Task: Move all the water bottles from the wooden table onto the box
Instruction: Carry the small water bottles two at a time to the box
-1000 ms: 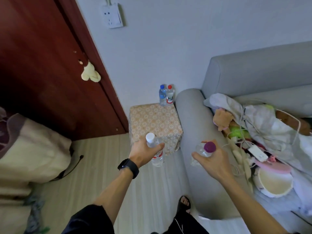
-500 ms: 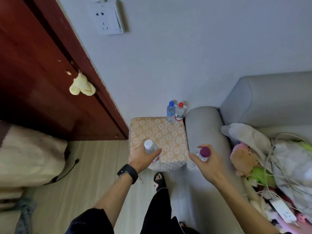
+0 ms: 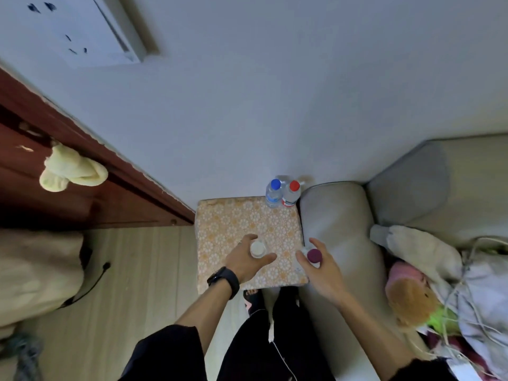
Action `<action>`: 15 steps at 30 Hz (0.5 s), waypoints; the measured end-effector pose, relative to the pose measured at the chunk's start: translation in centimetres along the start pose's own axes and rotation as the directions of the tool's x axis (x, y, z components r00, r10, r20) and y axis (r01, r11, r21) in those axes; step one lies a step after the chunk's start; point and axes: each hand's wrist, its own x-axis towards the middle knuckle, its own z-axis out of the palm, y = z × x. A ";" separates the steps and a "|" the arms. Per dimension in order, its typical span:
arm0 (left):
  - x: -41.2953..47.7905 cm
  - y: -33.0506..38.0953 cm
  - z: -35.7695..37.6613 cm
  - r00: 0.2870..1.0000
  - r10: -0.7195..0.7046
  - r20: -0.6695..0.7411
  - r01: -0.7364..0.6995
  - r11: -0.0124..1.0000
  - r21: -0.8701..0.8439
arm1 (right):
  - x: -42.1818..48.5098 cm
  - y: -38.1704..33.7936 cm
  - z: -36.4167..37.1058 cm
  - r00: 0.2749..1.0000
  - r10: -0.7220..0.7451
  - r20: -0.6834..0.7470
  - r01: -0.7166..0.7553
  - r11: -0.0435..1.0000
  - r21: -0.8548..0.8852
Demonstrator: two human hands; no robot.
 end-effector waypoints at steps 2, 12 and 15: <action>1.6 -0.2 0.9 1.000 -0.018 0.006 0.018 1.000 -0.019 | 2.4 0.6 0.6 0.998 0.056 0.025 -0.056 0.998 -0.006; 8.9 -3.8 5.0 0.999 -0.036 -0.021 0.035 0.999 -0.019 | 10.7 6.1 4.4 0.980 0.116 0.161 -0.112 0.993 -0.033; 10.0 -4.8 5.7 1.000 -0.024 -0.015 0.024 1.000 0.009 | 11.4 7.8 5.2 0.979 0.105 0.173 -0.099 0.994 -0.045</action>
